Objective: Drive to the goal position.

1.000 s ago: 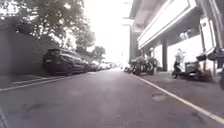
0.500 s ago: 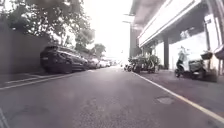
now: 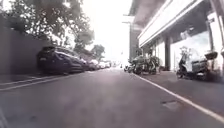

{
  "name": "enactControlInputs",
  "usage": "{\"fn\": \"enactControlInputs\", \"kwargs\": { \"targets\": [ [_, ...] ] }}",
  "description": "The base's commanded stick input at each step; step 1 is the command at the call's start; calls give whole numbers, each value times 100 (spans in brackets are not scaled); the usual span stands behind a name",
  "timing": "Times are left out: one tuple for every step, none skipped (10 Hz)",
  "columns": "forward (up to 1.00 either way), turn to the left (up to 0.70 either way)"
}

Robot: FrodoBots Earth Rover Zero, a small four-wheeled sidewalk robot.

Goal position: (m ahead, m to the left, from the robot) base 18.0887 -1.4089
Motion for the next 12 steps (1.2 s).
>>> {"fn": "enactControlInputs", "kwargs": {
  "targets": [
    [45,0],
    [45,0],
    [45,0],
    [45,0],
    [45,0],
    [45,0],
    [45,-4],
    [45,-20],
    [45,-27],
    [45,-27],
    [45,-27],
    [45,-27]
  ]
}}
